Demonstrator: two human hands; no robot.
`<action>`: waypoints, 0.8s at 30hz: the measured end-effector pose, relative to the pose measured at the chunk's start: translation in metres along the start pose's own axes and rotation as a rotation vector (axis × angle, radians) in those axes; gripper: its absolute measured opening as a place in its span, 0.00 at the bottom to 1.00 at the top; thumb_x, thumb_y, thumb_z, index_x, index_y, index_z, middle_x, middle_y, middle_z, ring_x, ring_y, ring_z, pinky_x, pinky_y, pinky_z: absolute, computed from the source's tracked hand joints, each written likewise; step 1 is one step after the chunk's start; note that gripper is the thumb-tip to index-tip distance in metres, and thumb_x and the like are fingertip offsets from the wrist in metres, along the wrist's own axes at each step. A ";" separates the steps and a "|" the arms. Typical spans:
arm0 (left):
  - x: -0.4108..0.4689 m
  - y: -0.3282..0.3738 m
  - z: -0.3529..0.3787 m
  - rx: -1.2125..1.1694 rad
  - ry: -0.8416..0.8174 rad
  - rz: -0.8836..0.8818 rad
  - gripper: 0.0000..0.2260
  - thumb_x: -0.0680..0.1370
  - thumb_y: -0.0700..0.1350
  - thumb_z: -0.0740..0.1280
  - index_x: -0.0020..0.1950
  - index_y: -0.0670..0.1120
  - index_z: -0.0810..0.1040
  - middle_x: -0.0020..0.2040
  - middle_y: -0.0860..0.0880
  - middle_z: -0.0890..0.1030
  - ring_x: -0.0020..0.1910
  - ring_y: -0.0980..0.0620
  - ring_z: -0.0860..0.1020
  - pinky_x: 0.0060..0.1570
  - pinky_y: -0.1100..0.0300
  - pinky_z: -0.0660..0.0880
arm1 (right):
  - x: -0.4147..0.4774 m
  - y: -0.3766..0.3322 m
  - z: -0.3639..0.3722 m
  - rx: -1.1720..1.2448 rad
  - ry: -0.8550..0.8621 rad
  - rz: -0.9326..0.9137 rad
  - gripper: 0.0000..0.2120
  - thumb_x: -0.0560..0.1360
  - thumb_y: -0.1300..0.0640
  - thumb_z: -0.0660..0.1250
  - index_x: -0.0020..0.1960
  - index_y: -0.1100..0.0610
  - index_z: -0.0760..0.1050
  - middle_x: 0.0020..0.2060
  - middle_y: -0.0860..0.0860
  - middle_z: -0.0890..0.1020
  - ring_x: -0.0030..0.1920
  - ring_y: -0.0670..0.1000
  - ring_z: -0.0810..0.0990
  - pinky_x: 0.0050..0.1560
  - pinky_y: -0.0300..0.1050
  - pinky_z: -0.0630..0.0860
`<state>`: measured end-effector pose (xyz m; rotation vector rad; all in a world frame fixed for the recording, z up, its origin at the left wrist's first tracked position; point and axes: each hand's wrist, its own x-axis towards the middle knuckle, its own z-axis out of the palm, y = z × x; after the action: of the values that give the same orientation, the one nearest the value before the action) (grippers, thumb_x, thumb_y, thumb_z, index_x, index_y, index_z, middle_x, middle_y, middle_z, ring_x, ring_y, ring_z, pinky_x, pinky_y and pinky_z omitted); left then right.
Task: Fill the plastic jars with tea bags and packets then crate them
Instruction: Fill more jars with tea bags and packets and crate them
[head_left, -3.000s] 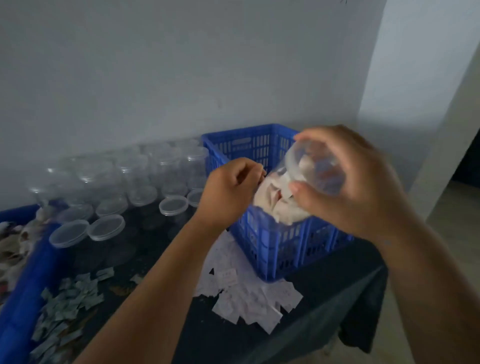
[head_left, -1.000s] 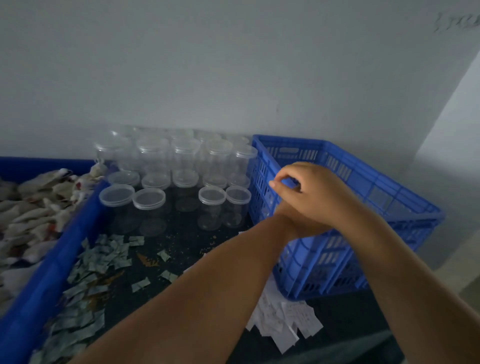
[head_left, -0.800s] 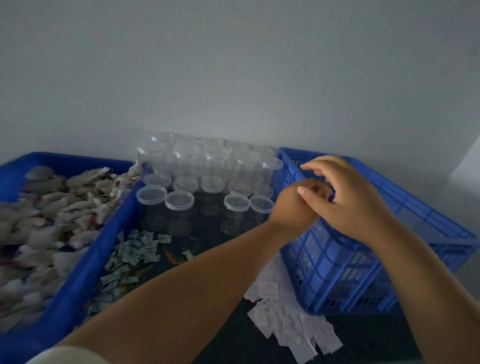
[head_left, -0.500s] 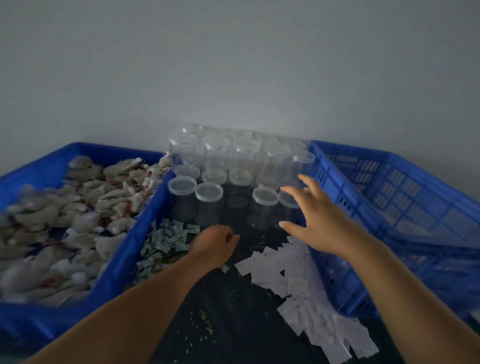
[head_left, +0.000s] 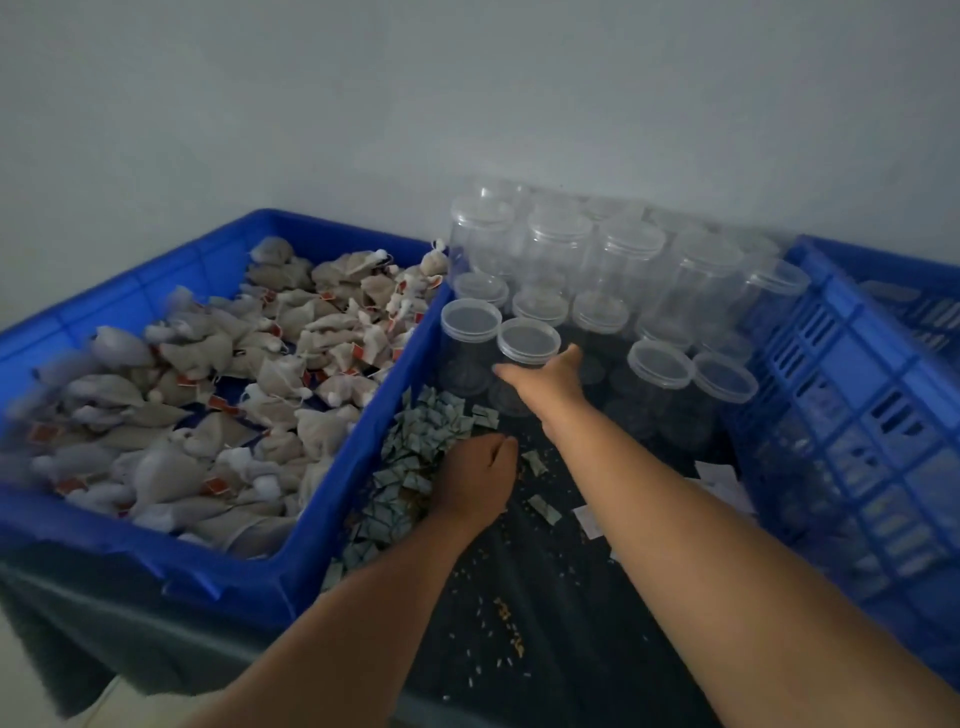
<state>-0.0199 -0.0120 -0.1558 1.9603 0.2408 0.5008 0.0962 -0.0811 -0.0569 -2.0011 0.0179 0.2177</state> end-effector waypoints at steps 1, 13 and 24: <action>0.000 -0.001 0.000 0.003 0.001 0.000 0.19 0.81 0.58 0.57 0.31 0.59 0.71 0.29 0.54 0.73 0.27 0.57 0.68 0.31 0.55 0.63 | 0.008 0.008 0.011 0.051 0.027 0.045 0.65 0.69 0.48 0.85 0.87 0.55 0.41 0.84 0.56 0.61 0.80 0.60 0.66 0.75 0.56 0.72; 0.001 0.002 -0.001 0.036 -0.003 -0.005 0.20 0.81 0.55 0.57 0.30 0.51 0.68 0.29 0.51 0.72 0.29 0.53 0.70 0.33 0.52 0.67 | -0.068 0.044 -0.022 0.415 0.211 -0.413 0.32 0.72 0.44 0.82 0.69 0.44 0.69 0.61 0.38 0.79 0.58 0.34 0.81 0.54 0.30 0.78; 0.018 0.047 -0.009 0.316 -0.450 -0.258 0.27 0.85 0.65 0.53 0.49 0.49 0.85 0.48 0.47 0.84 0.50 0.46 0.81 0.59 0.50 0.76 | -0.191 0.145 -0.062 0.439 0.070 -0.385 0.35 0.73 0.33 0.75 0.67 0.57 0.75 0.54 0.52 0.85 0.54 0.53 0.86 0.52 0.42 0.82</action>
<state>-0.0108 -0.0182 -0.1059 2.2465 0.2920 -0.1599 -0.0986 -0.2152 -0.1312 -1.5367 -0.2533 -0.0988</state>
